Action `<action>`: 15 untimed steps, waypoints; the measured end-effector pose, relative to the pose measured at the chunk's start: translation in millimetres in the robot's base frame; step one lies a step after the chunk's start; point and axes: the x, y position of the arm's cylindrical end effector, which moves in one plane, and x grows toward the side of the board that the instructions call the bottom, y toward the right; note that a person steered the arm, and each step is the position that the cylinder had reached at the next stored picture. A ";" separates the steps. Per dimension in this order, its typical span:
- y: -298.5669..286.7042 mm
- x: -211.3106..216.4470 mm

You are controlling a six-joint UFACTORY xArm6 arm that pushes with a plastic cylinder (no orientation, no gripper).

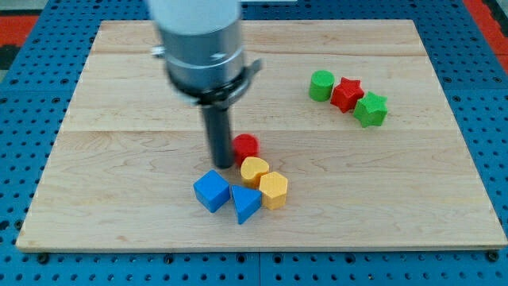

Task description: Slide the yellow hexagon to center

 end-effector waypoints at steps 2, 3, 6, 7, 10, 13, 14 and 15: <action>113.4 -66.9; 78.6 -66.2; 22.4 -80.8; 16.2 -87.2; -22.5 -93.4; -23.2 -101.5; -23.5 -103.9; -23.5 -103.9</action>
